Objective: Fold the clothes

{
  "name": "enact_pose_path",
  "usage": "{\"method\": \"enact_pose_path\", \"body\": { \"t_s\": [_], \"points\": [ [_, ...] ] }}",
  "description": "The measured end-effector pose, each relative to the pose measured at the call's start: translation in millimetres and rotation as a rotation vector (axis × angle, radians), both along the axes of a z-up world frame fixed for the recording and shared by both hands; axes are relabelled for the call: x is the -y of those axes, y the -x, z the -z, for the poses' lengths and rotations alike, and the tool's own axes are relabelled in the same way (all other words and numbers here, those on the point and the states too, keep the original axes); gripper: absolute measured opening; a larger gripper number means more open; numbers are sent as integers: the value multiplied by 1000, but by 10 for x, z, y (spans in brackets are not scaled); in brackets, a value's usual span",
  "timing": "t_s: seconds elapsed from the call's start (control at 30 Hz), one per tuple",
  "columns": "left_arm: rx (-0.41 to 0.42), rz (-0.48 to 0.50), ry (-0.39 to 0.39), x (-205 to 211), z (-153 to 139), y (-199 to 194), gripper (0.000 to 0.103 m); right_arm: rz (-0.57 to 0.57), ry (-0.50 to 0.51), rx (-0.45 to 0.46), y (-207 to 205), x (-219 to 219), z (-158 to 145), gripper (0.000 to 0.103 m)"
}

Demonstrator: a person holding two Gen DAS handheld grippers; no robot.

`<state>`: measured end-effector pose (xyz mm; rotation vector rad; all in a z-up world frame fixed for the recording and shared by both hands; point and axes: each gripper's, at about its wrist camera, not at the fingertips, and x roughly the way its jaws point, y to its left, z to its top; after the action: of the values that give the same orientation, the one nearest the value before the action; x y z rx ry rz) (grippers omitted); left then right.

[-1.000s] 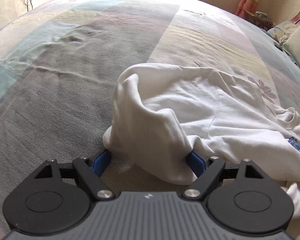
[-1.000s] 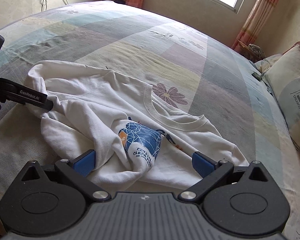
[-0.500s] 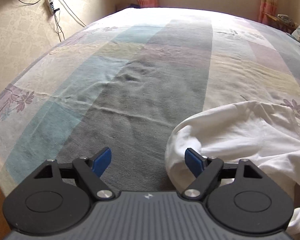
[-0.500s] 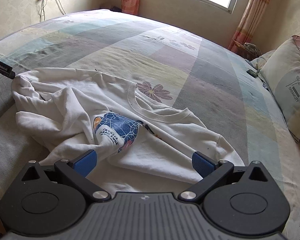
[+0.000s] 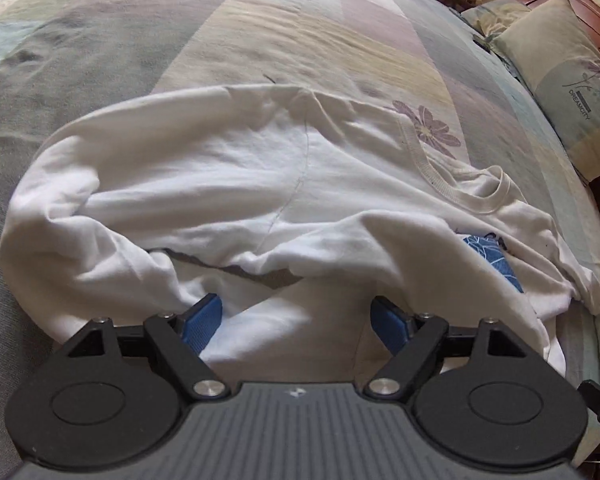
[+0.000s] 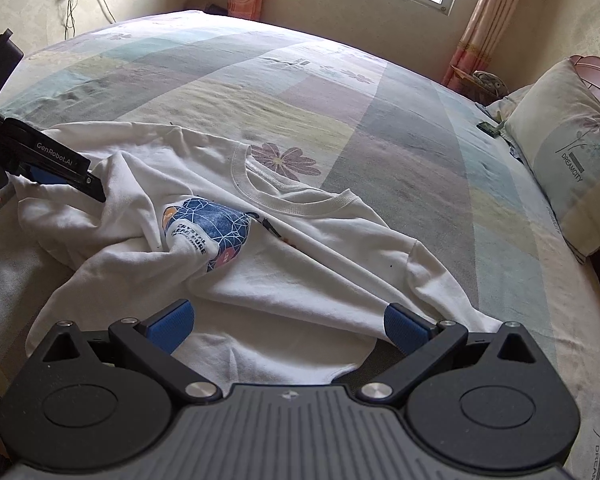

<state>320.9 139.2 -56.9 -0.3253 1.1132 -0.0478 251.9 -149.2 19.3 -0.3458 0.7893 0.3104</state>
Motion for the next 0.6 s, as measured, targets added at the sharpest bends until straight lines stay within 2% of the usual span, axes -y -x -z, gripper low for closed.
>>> {"method": "enact_pose_path", "body": {
  "t_s": [0.07, 0.17, 0.23, 0.4, 0.5, 0.6],
  "points": [
    [-22, 83, -42, 53, -34, 93, 83, 1, -6, -4, 10, 10, 11, 103],
    [-71, 144, -99, 3, -57, 253, 83, 4, -14, -7, 21, 13, 32, 103],
    [-94, 152, -123, -84, -91, 368, 84, 6, -21, -13, 20, 15, 53, 103],
    [-184, 76, -246, -311, -80, 605, 83, 3, -33, -29, 5, 8, 98, 103],
    [-120, 56, -217, -348, -234, 659, 83, -4, -38, -27, -3, -12, 95, 103],
    [1, 36, -196, -289, -450, 510, 84, -13, -36, -26, -19, -49, 86, 103]
  ]
}}
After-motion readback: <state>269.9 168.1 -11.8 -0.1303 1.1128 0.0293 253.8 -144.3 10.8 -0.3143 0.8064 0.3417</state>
